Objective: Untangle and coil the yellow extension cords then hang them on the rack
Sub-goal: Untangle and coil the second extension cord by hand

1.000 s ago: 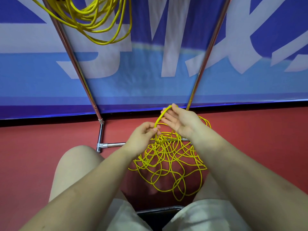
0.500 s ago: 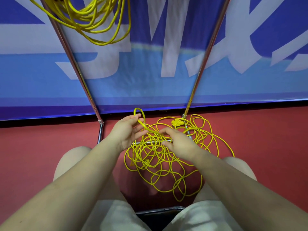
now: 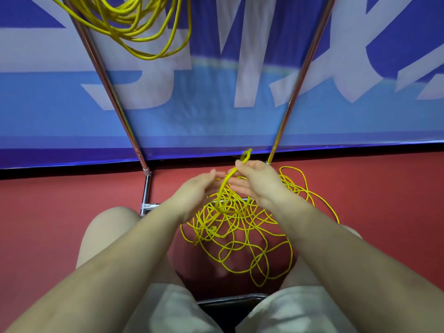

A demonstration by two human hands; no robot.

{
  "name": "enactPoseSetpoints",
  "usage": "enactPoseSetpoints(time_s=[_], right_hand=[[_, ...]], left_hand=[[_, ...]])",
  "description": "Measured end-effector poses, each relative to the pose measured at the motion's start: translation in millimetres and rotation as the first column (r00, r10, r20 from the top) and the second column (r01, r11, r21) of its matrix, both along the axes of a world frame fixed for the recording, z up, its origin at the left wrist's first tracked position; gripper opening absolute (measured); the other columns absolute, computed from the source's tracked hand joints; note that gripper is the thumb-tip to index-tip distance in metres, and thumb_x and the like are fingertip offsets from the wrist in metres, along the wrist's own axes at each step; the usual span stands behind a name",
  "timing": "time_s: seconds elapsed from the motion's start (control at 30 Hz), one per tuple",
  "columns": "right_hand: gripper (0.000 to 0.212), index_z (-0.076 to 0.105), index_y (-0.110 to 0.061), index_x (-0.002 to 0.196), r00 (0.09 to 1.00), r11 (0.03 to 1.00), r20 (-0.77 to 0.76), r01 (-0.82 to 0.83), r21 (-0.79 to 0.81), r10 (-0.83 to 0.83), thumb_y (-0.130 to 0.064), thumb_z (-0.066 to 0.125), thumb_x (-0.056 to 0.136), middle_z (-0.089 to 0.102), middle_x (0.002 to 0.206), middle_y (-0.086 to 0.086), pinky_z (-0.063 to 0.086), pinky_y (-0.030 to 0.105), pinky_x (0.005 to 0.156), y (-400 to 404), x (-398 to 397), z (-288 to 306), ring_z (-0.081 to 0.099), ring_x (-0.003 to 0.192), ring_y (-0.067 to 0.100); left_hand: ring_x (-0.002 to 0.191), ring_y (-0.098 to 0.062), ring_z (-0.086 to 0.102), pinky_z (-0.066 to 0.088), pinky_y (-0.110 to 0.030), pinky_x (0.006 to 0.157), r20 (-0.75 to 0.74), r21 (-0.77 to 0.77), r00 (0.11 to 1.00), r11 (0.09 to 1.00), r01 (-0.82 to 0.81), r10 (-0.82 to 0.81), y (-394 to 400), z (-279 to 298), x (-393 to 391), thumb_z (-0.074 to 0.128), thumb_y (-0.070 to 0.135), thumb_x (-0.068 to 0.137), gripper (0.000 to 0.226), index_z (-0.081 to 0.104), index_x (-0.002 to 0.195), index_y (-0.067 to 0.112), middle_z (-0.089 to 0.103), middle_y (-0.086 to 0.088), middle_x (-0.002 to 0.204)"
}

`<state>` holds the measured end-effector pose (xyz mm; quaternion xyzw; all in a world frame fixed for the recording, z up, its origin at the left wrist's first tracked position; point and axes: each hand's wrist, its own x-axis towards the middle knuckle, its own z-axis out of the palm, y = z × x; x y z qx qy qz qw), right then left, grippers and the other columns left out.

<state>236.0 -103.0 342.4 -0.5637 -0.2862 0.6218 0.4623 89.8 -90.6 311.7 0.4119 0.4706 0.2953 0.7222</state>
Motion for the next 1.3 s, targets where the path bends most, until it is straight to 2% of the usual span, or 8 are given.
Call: enactPoseSetpoints(time_s=[0.23, 0.33, 0.6, 0.77, 0.9, 1.03, 1.2, 1.3], right_hand=[[0.015, 0.045, -0.008, 0.111, 0.963, 0.989, -0.225, 0.143, -0.039, -0.148, -0.015, 0.046, 0.097, 0.061, 0.098, 0.009, 0.052, 0.033, 0.076, 13.4, 8.5, 11.3, 0.060, 0.097, 0.024], [0.028, 0.048, -0.013, 0.123, 0.992, 0.995, 0.087, -0.095, 0.019, 0.093, -0.017, 0.050, 0.095, 0.060, 0.109, 0.007, 0.049, 0.030, 0.081, 1.8, 6.5, -2.9, 0.059, 0.099, 0.020], [0.024, 0.061, -0.015, 0.113, 0.314, 0.788, 0.872, -0.603, -0.123, 0.376, -0.022, 0.058, 0.090, 0.065, 0.106, -0.001, 0.046, 0.031, 0.091, -28.8, 7.1, -52.2, 0.059, 0.103, 0.017], [0.016, 0.062, -0.010, 0.106, 0.582, 0.891, 0.776, -0.451, 0.057, 0.244, -0.014, 0.056, 0.091, 0.061, 0.084, 0.000, 0.046, 0.027, 0.070, -17.5, 8.8, -36.0, 0.060, 0.077, 0.017], [0.013, 0.055, -0.009, 0.107, 0.982, 0.993, 0.178, -0.085, 0.079, 0.070, -0.011, 0.050, 0.095, 0.063, 0.082, 0.003, 0.054, 0.021, 0.061, -4.4, 1.5, -9.5, 0.063, 0.068, 0.014], [0.004, 0.051, -0.008, 0.095, 0.959, 0.982, -0.216, 0.172, -0.077, -0.185, -0.009, 0.048, 0.096, 0.061, 0.085, 0.007, 0.056, 0.029, 0.058, 13.3, 4.6, 8.9, 0.063, 0.086, 0.026], [0.023, 0.046, -0.012, 0.119, 0.972, 0.995, -0.217, 0.095, 0.004, -0.092, -0.011, 0.048, 0.096, 0.062, 0.098, 0.007, 0.053, 0.033, 0.078, 17.8, 9.4, 10.8, 0.059, 0.102, 0.026], [0.039, 0.046, -0.013, 0.131, 0.944, 0.978, 0.272, -0.206, 0.040, 0.188, -0.013, 0.054, 0.093, 0.062, 0.114, 0.007, 0.047, 0.033, 0.091, 4.9, 8.3, -1.0, 0.058, 0.103, 0.018]], left_hand=[[0.074, -0.011, 0.061, 0.050, -0.022, 0.071, -0.091, 0.154, 0.996, 0.988, 0.020, -0.006, -15.1, -3.3, 3.7, 0.036, 0.016, 0.101, 0.025, 0.059, 0.090, 0.015, 0.063, -0.004, 0.080], [0.062, -0.005, 0.065, 0.051, -0.025, 0.063, -0.086, 0.150, 0.992, 0.986, -0.078, 0.091, -11.7, 2.1, 0.7, 0.035, 0.017, 0.102, 0.026, 0.057, 0.089, 0.016, 0.062, -0.002, 0.077], [0.064, -0.010, 0.068, 0.057, -0.025, 0.052, 0.208, -0.160, 0.882, 0.904, -0.397, 0.424, 8.2, 20.0, -8.6, 0.035, 0.023, 0.102, 0.027, 0.056, 0.088, 0.014, 0.060, -0.001, 0.082], [0.100, -0.022, 0.061, 0.052, -0.034, 0.079, 0.303, -0.168, 0.875, 0.925, -0.341, 0.378, 14.9, 21.8, -17.1, 0.032, 0.030, 0.102, 0.030, 0.056, 0.105, 0.012, 0.064, -0.007, 0.106], [0.115, -0.017, 0.054, 0.041, -0.036, 0.098, 0.058, -0.042, 0.993, 0.994, -0.099, 0.102, 0.6, 1.7, -6.6, 0.033, 0.030, 0.101, 0.029, 0.056, 0.115, 0.020, 0.061, -0.002, 0.121], [0.096, -0.017, 0.060, 0.043, -0.033, 0.097, -0.066, 0.116, 0.997, 0.992, 0.054, -0.046, -16.8, -8.1, 7.2, 0.038, 0.015, 0.101, 0.023, 0.060, 0.099, 0.017, 0.069, -0.001, 0.096], [0.071, -0.009, 0.061, 0.051, -0.026, 0.074, -0.122, 0.200, 0.992, 0.979, 0.048, -0.024, -11.8, 2.0, 9.9, 0.039, 0.003, 0.099, 0.019, 0.054, 0.096, 0.014, 0.061, -0.005, 0.083], [0.058, 0.000, 0.063, 0.052, -0.026, 0.065, -0.111, 0.186, 0.993, 0.982, -0.023, 0.045, -4.4, 12.2, 7.8, 0.038, 0.008, 0.100, 0.019, 0.053, 0.093, 0.017, 0.060, 0.000, 0.081]])
